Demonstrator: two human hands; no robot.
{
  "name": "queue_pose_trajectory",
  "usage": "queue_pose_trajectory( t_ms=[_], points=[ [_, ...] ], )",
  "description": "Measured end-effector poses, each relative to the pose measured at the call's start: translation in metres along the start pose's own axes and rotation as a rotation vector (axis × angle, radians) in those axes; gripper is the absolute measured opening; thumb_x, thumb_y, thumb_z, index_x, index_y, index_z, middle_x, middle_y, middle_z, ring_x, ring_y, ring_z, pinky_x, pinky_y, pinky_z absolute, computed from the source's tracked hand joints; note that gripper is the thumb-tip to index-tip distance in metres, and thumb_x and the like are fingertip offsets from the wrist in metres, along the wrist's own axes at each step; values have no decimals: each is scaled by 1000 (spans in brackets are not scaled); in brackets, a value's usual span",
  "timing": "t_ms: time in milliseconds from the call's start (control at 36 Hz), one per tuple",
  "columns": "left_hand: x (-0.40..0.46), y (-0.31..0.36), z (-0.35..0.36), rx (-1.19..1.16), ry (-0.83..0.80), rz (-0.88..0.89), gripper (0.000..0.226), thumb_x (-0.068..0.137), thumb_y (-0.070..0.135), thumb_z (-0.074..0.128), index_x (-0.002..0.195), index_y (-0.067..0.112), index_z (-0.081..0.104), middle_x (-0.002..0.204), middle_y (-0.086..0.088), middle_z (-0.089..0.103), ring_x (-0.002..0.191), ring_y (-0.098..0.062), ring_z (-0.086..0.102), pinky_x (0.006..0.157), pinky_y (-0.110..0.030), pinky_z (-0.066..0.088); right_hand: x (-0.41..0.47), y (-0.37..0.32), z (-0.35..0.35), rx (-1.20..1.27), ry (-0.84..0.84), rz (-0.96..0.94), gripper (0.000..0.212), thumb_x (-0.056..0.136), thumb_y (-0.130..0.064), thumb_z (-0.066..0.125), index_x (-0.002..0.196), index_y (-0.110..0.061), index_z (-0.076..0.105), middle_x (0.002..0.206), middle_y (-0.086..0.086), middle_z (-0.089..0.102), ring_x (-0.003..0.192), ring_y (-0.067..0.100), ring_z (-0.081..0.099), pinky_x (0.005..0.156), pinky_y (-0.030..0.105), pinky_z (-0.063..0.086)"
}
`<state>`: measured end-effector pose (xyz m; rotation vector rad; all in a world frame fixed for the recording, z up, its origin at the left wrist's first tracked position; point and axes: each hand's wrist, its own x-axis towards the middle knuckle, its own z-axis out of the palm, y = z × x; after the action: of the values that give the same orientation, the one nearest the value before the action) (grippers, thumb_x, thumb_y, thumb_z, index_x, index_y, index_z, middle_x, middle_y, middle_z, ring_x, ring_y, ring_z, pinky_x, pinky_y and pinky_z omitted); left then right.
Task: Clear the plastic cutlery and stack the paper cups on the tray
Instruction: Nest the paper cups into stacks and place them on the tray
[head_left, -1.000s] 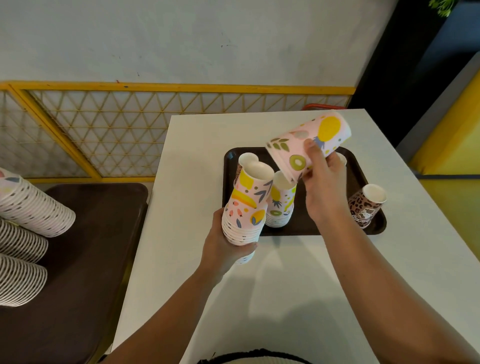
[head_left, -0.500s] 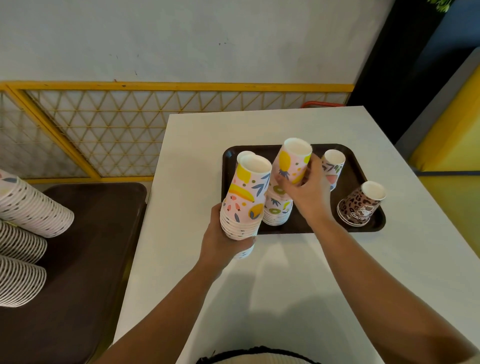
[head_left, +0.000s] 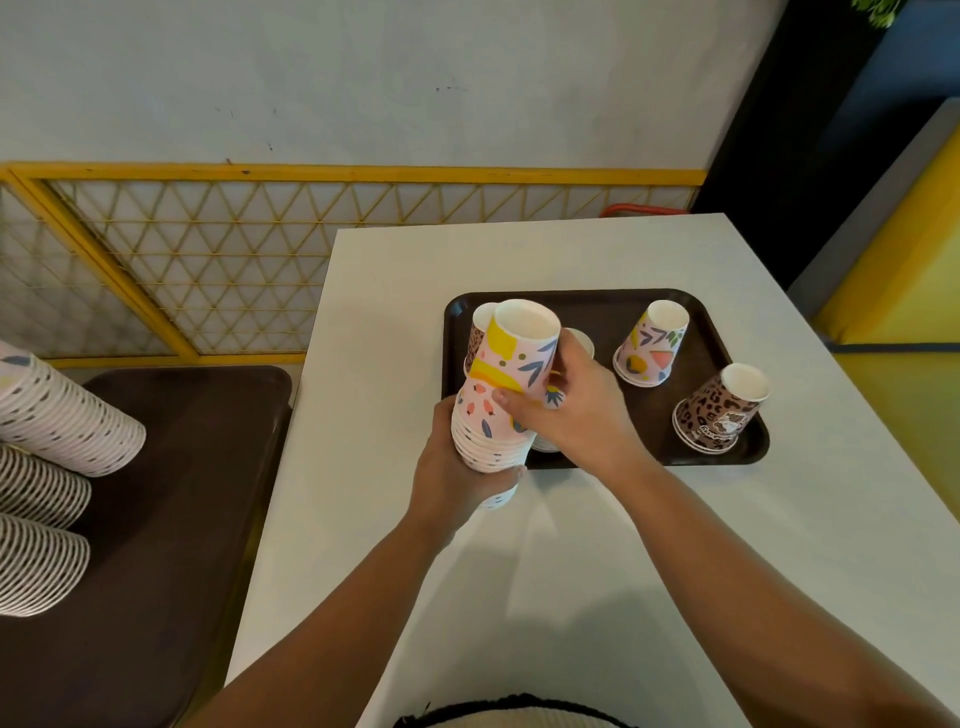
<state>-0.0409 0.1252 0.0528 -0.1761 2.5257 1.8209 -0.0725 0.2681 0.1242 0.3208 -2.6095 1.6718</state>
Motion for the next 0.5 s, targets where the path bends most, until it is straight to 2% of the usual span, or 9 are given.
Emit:
queue_pose_trajectory(
  t_ms=[56, 139, 222, 278, 306, 389, 444, 500],
  points=[
    [0, 0, 0, 1, -1, 9, 80, 58, 12, 88, 119, 32, 39, 112, 15, 59, 101, -7, 57, 77, -11, 46, 1, 0, -1, 9, 30, 1, 52, 74, -24, 76, 115, -30, 45, 99, -26, 56, 92, -5, 57, 76, 2, 45],
    [0, 0, 0, -5, -14, -3, 80, 56, 14, 89, 115, 36, 39, 108, 22, 57, 98, -1, 57, 75, -6, 44, 4, 0, -2, 40, 73, 14, 56, 74, -28, 75, 122, -21, 47, 113, -8, 62, 102, 4, 60, 84, 16, 51],
    [-2, -2, 1, -35, -19, -26, 73, 48, 25, 84, 106, 42, 41, 106, 22, 60, 100, 2, 58, 78, -13, 46, 9, -2, -6, 71, 121, 23, 46, 76, -24, 74, 115, -24, 48, 103, -15, 62, 91, -10, 59, 75, 7, 49],
    [-3, -3, 2, -50, -21, -36, 72, 46, 27, 81, 104, 45, 42, 106, 22, 60, 101, 3, 58, 80, -17, 48, 13, -4, -10, 85, 150, 29, 41, 77, -23, 74, 109, -25, 48, 96, -21, 61, 84, -16, 58, 72, 6, 48],
    [-3, -4, 2, -53, -23, -37, 73, 46, 27, 81, 104, 45, 41, 107, 21, 61, 101, 2, 58, 81, -19, 49, 14, -6, -12, 104, 166, 34, 39, 77, -22, 74, 108, -24, 50, 95, -21, 62, 85, -15, 59, 73, 9, 50],
    [-4, -5, 2, -53, -22, -40, 73, 46, 28, 81, 104, 46, 41, 105, 19, 62, 98, 4, 58, 81, -21, 50, 19, -14, -19, 203, 245, 32, 42, 71, -35, 74, 105, -23, 54, 100, -10, 68, 95, 5, 65, 84, 34, 55],
    [-4, -5, 0, -52, -17, -39, 73, 47, 26, 82, 105, 46, 41, 105, 19, 62, 99, 3, 58, 80, -19, 49, 22, -20, -26, 260, 336, -2, 50, 63, -46, 70, 104, -22, 55, 102, -5, 68, 97, 10, 66, 85, 36, 54],
    [-4, -6, -1, -46, -12, -36, 75, 51, 18, 87, 104, 45, 41, 106, 17, 62, 101, -2, 59, 80, -20, 49, 25, -26, -35, 311, 431, -46, 56, 63, -45, 68, 108, -15, 53, 105, -2, 67, 100, 11, 65, 84, 30, 54]
  ],
)
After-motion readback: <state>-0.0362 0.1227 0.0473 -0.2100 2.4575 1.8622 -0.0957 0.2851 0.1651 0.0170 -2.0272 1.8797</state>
